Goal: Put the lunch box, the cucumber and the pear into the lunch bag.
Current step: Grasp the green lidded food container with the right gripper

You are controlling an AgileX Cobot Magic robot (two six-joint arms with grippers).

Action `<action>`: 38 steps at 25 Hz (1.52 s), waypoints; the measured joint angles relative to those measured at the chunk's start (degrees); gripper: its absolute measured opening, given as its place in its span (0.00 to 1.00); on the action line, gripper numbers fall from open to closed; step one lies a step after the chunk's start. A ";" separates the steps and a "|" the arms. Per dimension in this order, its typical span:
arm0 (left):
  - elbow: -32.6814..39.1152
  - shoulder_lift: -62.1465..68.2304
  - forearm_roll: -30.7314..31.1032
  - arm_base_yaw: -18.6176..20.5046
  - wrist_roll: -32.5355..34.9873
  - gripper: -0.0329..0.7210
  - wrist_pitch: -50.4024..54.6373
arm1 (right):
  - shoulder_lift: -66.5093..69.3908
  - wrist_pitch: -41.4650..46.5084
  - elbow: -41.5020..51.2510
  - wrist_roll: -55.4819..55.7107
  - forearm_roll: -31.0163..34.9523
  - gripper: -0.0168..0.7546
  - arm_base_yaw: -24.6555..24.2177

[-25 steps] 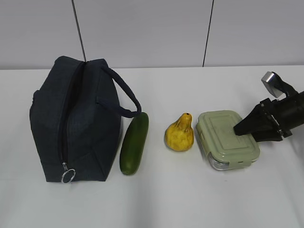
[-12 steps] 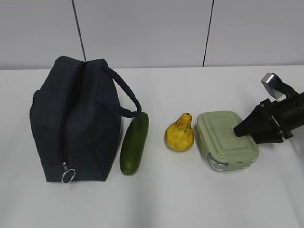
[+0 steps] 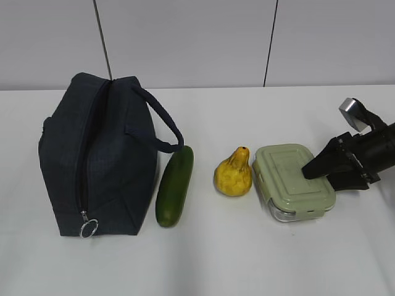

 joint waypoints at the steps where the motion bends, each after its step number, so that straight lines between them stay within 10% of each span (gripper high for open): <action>1: 0.00 0.00 0.00 0.00 0.00 0.64 0.00 | 0.00 0.00 0.00 0.00 -0.01 0.75 0.00; 38: 0.00 0.00 0.00 0.00 0.00 0.64 0.00 | 0.07 0.37 0.00 -0.58 2.62 0.52 0.00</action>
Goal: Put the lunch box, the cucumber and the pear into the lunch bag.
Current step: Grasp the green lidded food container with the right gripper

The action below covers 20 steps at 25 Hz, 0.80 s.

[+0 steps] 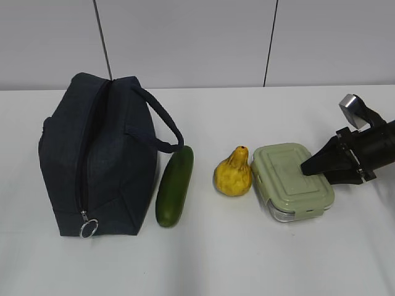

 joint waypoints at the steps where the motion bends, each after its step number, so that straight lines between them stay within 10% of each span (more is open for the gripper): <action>1: 0.00 0.00 0.00 0.00 0.00 0.64 0.00 | 0.00 0.00 0.00 0.00 0.00 0.52 0.00; 20: 0.00 0.00 0.00 0.00 0.00 0.64 0.00 | 0.00 0.13 0.00 0.00 0.49 0.48 0.00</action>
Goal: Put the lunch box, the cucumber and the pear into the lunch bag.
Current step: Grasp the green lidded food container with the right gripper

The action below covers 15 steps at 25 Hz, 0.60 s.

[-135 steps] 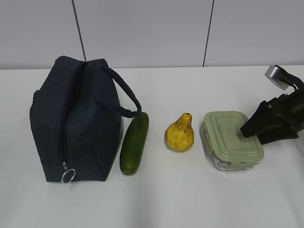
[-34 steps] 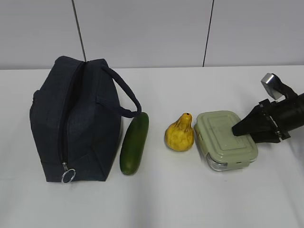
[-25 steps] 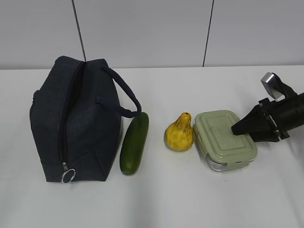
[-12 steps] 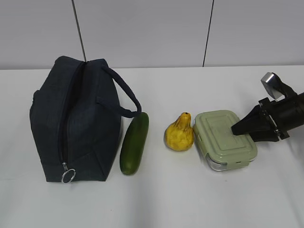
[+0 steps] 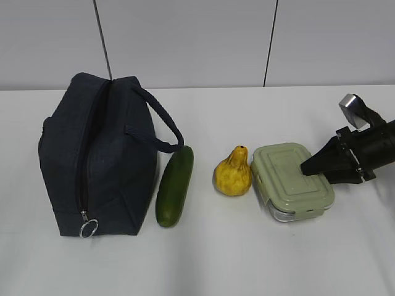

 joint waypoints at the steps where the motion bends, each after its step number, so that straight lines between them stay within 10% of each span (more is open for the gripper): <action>1: 0.00 0.00 0.00 0.00 0.00 0.64 0.00 | 0.00 0.00 0.00 0.00 0.00 0.48 0.00; 15: 0.00 2.98 -2.55 0.00 0.00 0.49 -0.06 | 0.00 0.00 0.00 0.10 0.00 0.48 0.00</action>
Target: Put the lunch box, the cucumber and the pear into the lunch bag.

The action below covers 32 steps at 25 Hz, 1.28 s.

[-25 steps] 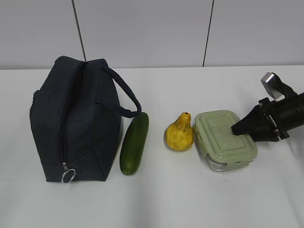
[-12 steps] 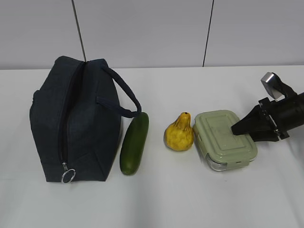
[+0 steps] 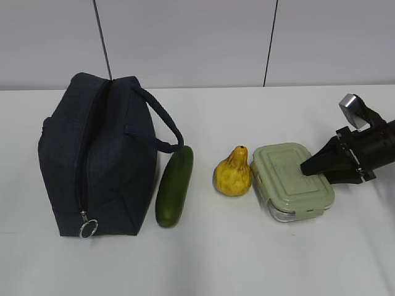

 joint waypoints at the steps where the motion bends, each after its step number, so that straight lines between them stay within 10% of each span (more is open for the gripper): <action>1: 0.00 1.35 -0.28 0.00 0.06 0.47 -0.14 | 0.00 0.00 0.00 0.00 0.00 0.48 0.00; 8: -1.43 15.49 -8.88 0.00 4.07 0.43 -10.78 | 0.00 0.00 0.00 0.00 0.00 0.48 0.00; 25: -3.29 55.55 -44.30 0.00 39.90 0.43 -29.00 | 0.00 0.12 0.00 0.12 0.00 0.48 0.00; 32: -10.87 66.33 -47.04 0.00 43.36 0.43 -27.21 | 0.00 0.12 0.00 0.12 0.00 0.48 0.00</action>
